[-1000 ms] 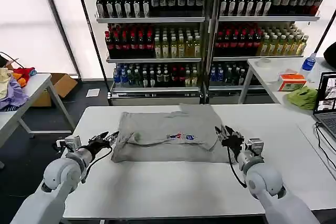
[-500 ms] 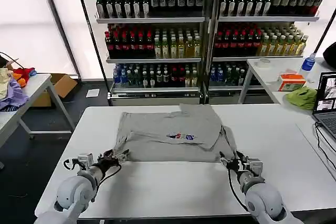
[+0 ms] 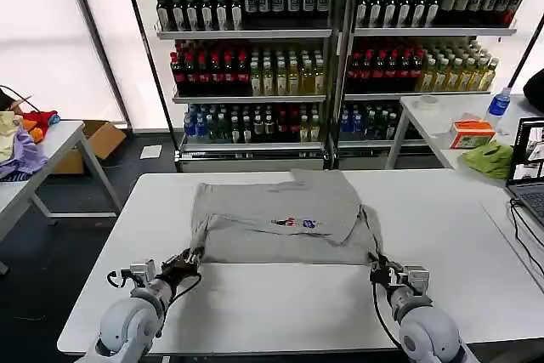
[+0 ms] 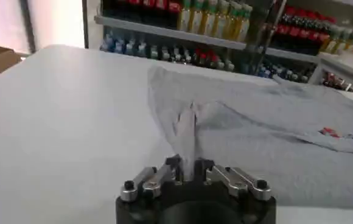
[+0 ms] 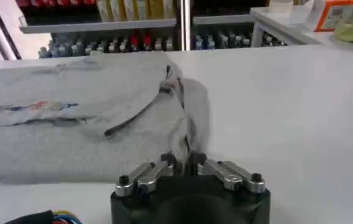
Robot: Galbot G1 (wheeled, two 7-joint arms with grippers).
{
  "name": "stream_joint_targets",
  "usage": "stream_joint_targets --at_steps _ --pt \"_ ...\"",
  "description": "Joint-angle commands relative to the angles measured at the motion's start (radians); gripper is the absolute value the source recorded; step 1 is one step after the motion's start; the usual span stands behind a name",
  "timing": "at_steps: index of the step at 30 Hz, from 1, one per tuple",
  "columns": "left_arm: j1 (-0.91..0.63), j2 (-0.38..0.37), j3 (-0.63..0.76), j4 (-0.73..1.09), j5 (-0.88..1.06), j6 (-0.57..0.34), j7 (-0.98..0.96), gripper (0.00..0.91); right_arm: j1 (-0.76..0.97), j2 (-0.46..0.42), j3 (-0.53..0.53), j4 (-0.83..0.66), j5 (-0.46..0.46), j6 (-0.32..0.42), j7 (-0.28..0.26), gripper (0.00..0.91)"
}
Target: Fold and organize the clothes.
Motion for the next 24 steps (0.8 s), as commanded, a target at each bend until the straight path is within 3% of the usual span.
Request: stream_joint_targets --at_steps 1,6,11,12,13,14,19,24 --pt "0.156 0.005 -0.044 -0.144 0.006 0.001 -0.037 0.01 -0.116 -0.037 0.03 0.094 0.004 0.019 -0.036 0.0" --pt "0.337 -0.009 -0.164 -0.268 0.011 0.01 -0.037 0.01 -0.331 -0.065 0.106 0.219 -0.057 0.048 -0.089 0.0" --pt "0.542 -0.017 -0.288 -0.402 0.002 0.012 -0.026 0.01 -0.476 -0.062 0.171 0.31 -0.068 0.054 -0.099 0.0" --pt "0.57 -0.017 -0.3 -0.422 0.002 0.012 -0.026 0.02 -0.513 -0.061 0.182 0.328 -0.076 0.055 -0.102 0.443" --pt "0.592 -0.016 -0.309 -0.437 0.007 0.012 -0.024 0.181 -0.533 -0.06 0.187 0.339 -0.08 0.054 -0.102 0.907" --pt "0.611 -0.014 -0.318 -0.444 0.01 0.012 -0.024 0.907 -0.552 -0.058 0.196 0.35 -0.087 0.05 -0.102 0.907" --pt "0.608 0.001 -0.36 -0.477 0.011 0.012 -0.019 0.907 -0.549 -0.044 0.209 0.366 -0.081 0.041 -0.108 0.907" --pt "0.544 0.063 -0.414 -0.476 -0.02 0.012 0.003 0.907 -0.371 -0.041 0.266 0.34 -0.032 0.046 -0.146 0.907"
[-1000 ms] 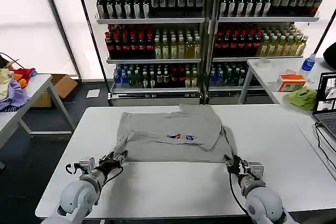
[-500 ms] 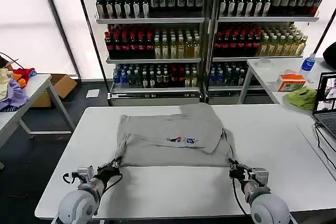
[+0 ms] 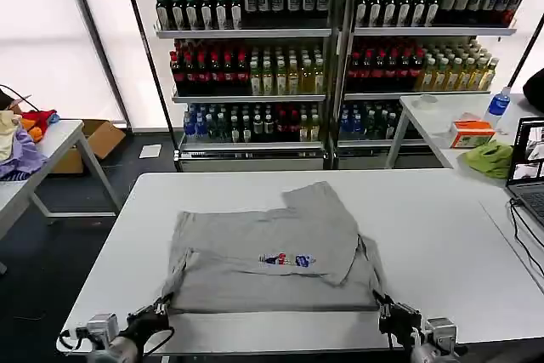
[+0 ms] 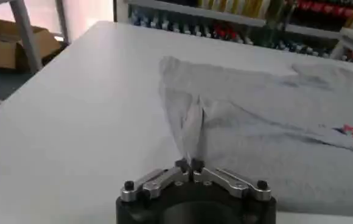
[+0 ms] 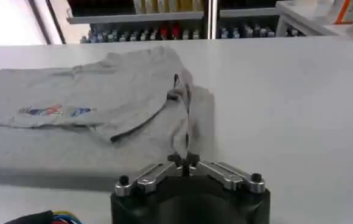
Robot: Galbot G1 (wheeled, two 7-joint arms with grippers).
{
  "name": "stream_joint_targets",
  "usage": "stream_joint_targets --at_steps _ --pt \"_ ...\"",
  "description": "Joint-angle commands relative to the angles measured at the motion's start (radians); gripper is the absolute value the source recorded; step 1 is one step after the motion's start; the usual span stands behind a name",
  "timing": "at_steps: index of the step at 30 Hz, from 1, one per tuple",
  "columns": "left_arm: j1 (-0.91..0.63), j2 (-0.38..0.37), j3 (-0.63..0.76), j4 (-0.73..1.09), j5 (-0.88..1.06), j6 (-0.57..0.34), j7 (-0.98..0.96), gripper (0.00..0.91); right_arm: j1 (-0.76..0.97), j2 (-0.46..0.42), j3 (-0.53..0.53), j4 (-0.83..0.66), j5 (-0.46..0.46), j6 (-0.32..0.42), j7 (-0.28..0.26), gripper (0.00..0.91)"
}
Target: Fold and organize the clothes.
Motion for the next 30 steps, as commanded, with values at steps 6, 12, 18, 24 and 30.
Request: stream_joint_targets --at_steps 6,12,18,24,30 --pt "-0.04 0.166 -0.206 -0.035 -0.081 -0.006 0.101 0.907 0.321 -0.059 0.088 -0.096 0.033 -0.034 -0.19 0.907" --pt "-0.331 0.275 -0.084 0.24 -0.06 -0.007 0.225 0.907 0.739 -0.011 -0.057 -0.419 -0.077 -0.113 -0.358 0.907" --pt "-0.586 0.33 0.097 0.452 -0.041 -0.007 0.344 0.907 1.039 0.035 -0.247 -0.781 -0.097 -0.127 -0.53 0.907" --pt "-0.799 0.321 0.278 0.676 -0.006 -0.012 0.428 0.907 1.27 0.111 -0.411 -1.07 -0.207 -0.039 -0.617 0.907" --pt "-0.922 0.261 0.361 0.802 0.007 -0.018 0.434 0.907 1.318 0.197 -0.453 -1.204 -0.221 -0.068 -0.608 0.907"
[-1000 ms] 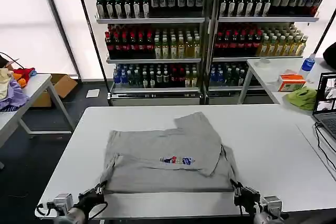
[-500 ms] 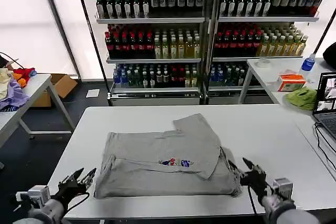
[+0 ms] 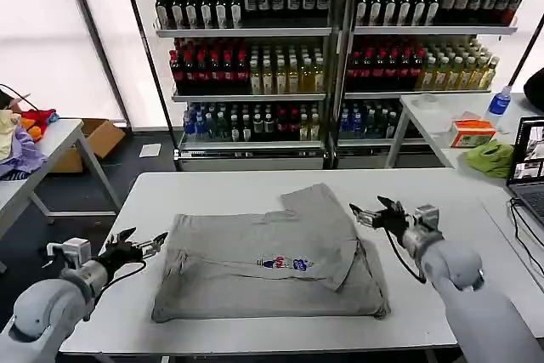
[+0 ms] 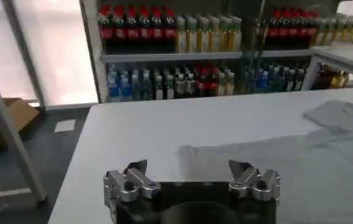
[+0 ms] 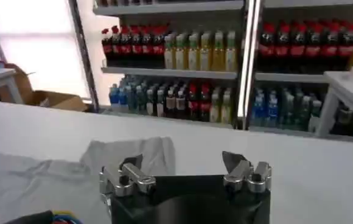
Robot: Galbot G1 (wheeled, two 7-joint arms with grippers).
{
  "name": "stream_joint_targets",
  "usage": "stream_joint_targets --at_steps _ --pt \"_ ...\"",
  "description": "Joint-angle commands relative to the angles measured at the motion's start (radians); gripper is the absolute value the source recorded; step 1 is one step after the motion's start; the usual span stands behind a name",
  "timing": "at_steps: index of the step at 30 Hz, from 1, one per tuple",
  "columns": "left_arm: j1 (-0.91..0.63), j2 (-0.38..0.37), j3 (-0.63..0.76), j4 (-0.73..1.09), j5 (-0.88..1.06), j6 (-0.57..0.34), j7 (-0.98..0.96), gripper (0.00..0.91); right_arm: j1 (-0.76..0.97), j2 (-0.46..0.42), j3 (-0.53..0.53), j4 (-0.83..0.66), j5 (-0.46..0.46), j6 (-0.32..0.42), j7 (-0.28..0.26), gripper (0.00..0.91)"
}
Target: Fold and organize the clothes.
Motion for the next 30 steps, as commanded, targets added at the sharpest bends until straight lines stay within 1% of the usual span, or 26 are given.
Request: stream_joint_targets --at_steps 1,3,7,10,14,15,16,17,18,19,20,21,22,23,24,25,26,29,30 --pt "-0.403 -0.017 0.261 0.407 0.031 -0.011 0.12 0.907 0.268 0.103 -0.15 -0.354 -0.063 0.0 -0.1 0.907" --pt "-0.416 -0.041 0.274 0.434 0.04 -0.017 0.125 0.907 0.264 0.127 -0.15 -0.376 -0.066 -0.001 -0.088 0.907" --pt "-0.413 -0.065 0.28 0.438 0.043 -0.017 0.123 0.907 0.246 0.144 -0.159 -0.376 -0.068 -0.009 -0.067 0.907" --pt "-0.396 -0.08 0.269 0.423 0.046 -0.015 0.12 0.907 0.232 0.163 -0.147 -0.379 -0.086 -0.007 -0.049 0.907" --pt "-0.356 -0.093 0.263 0.385 0.046 -0.009 0.116 0.907 0.23 0.178 -0.143 -0.385 -0.082 -0.006 -0.039 0.907" --pt "-0.348 -0.097 0.264 0.375 0.046 -0.008 0.116 0.907 0.231 0.178 -0.147 -0.385 -0.082 -0.006 -0.04 0.887" --pt "-0.345 -0.099 0.264 0.369 0.046 -0.005 0.115 0.907 0.231 0.179 -0.149 -0.385 -0.082 -0.006 -0.04 0.806" --pt "-0.337 -0.105 0.264 0.362 0.046 -0.002 0.115 0.907 0.231 0.181 -0.154 -0.385 -0.079 -0.008 -0.039 0.766" --pt "-0.333 -0.109 0.265 0.358 0.046 0.002 0.113 0.867 0.229 0.183 -0.157 -0.385 -0.079 -0.008 -0.039 0.464" --pt "-0.329 -0.114 0.267 0.355 0.046 0.004 0.113 0.786 0.228 0.185 -0.158 -0.385 -0.08 -0.008 -0.039 0.282" --pt "-0.327 -0.117 0.27 0.352 0.046 0.004 0.113 0.715 0.225 0.188 -0.16 -0.385 -0.079 -0.01 -0.037 0.0" --pt "-0.324 -0.121 0.272 0.35 0.048 0.005 0.111 0.675 0.222 0.191 -0.163 -0.386 -0.079 -0.01 -0.037 0.0" --pt "-0.321 -0.124 0.274 0.349 0.05 0.005 0.109 0.534 0.22 0.193 -0.166 -0.385 -0.079 -0.01 -0.036 0.0" --pt "-0.32 -0.126 0.276 0.349 0.05 0.005 0.109 0.453 0.217 0.194 -0.168 -0.384 -0.078 -0.01 -0.037 0.0" --pt "-0.319 -0.128 0.277 0.35 0.05 0.005 0.109 0.312 0.213 0.194 -0.169 -0.379 -0.072 -0.01 -0.038 0.0" --pt "-0.319 -0.131 0.277 0.353 0.051 0.005 0.106 0.262 0.21 0.193 -0.17 -0.375 -0.064 -0.01 -0.037 0.0" --pt "-0.319 -0.132 0.277 0.353 0.051 0.005 0.104 0.151 0.206 0.193 -0.171 -0.369 -0.061 -0.01 -0.037 0.0" --pt "-0.323 -0.136 0.276 0.368 0.051 0.004 0.098 0.04 0.197 0.189 -0.171 -0.356 -0.043 -0.01 -0.035 0.0" --pt "-0.324 -0.136 0.276 0.374 0.051 0.004 0.098 0.02 0.196 0.189 -0.17 -0.354 -0.036 -0.01 -0.033 0.0"
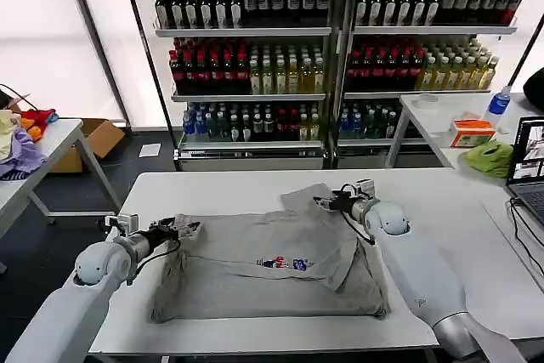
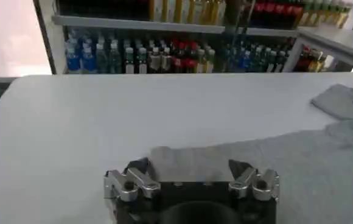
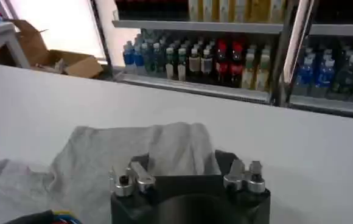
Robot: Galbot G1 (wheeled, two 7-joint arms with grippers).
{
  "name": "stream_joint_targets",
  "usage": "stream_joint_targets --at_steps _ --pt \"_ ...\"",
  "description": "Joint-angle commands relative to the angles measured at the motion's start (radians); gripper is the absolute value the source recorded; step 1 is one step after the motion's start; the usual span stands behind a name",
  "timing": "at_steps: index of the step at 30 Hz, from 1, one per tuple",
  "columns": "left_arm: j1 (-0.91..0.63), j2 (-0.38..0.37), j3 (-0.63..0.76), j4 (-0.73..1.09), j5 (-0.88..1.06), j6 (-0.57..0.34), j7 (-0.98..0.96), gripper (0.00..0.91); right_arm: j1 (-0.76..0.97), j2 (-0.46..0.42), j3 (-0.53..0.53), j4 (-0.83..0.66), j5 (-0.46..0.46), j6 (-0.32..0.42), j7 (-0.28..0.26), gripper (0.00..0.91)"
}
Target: Fold and organize the clothes.
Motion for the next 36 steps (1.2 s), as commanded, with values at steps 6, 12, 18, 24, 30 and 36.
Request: stream_joint_targets --at_steps 6,12,18,24,30,36 --pt "-0.026 -0.019 0.018 0.072 0.006 -0.002 -0.006 0.01 -0.007 0.01 -0.012 0.007 0.037 -0.004 0.004 0.0" --pt "-0.035 -0.015 0.022 0.069 0.005 -0.001 -0.025 0.01 -0.013 0.003 -0.002 0.033 0.077 -0.004 0.014 0.0" --pt "-0.031 -0.01 0.021 0.024 0.007 0.0 -0.059 0.02 -0.036 -0.012 0.038 0.119 0.154 -0.009 0.042 0.0" --pt "0.011 -0.001 -0.038 -0.125 -0.018 0.004 -0.117 0.02 -0.108 -0.056 0.085 0.309 0.253 -0.01 0.105 0.0" --pt "0.08 0.039 -0.072 -0.288 -0.07 0.004 -0.176 0.02 -0.2 -0.118 0.132 0.518 0.355 -0.044 0.191 0.0" --pt "0.199 0.076 -0.151 -0.44 -0.019 0.007 -0.215 0.02 -0.354 -0.17 0.207 0.718 0.442 -0.048 0.289 0.0"
